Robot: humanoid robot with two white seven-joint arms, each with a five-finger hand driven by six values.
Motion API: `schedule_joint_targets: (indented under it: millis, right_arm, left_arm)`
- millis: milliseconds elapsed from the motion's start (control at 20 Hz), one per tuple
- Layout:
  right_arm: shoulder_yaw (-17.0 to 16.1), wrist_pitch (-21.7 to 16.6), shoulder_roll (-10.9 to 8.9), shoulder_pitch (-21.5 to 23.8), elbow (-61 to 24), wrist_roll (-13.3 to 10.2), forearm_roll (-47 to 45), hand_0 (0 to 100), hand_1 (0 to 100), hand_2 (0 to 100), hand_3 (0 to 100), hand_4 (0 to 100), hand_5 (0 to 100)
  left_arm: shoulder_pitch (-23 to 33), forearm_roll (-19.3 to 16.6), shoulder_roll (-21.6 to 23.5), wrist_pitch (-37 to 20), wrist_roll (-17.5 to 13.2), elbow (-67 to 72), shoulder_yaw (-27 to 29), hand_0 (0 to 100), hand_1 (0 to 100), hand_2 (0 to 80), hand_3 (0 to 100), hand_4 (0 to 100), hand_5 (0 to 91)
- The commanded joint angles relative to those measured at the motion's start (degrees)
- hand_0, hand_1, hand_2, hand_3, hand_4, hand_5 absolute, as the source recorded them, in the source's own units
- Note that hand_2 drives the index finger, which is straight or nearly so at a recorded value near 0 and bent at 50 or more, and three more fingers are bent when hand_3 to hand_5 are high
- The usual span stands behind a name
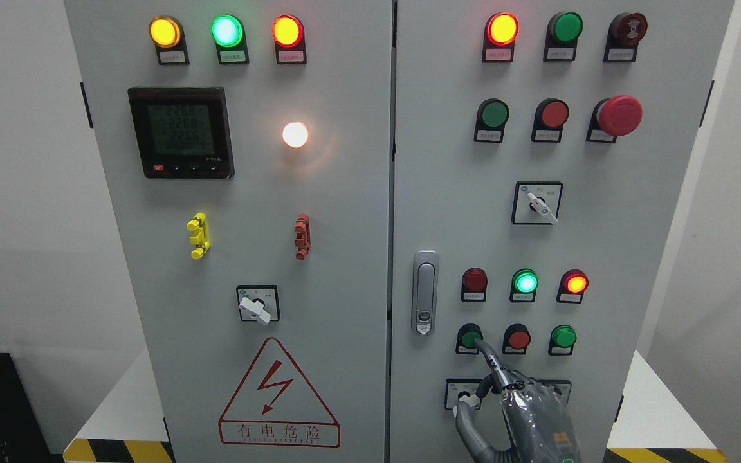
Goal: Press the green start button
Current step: 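Press the green push button with the right hand's extended finger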
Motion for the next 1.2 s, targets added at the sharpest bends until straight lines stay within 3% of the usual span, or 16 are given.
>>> schedule_joint_targets:
  millis: [0,1150]
  right_arm:
    - [-0.97,-0.01,0.11,-1.00,2.73,0.04,-0.02,65,39,0,61,61,56]
    - [-0.70,0.17,0.29,-1.09,1.33,0.30,-0.99,67,40,0,62,61,56]
  left_arm:
    - [0.00,0.00,-0.01,-0.01,-0.01,0.00,0.00,12,56,0.0,0,0,0.0]
    - [0.00,0.00,0.08,-0.01,-0.01,0.00,0.00,12,56,0.0,0,0,0.0]
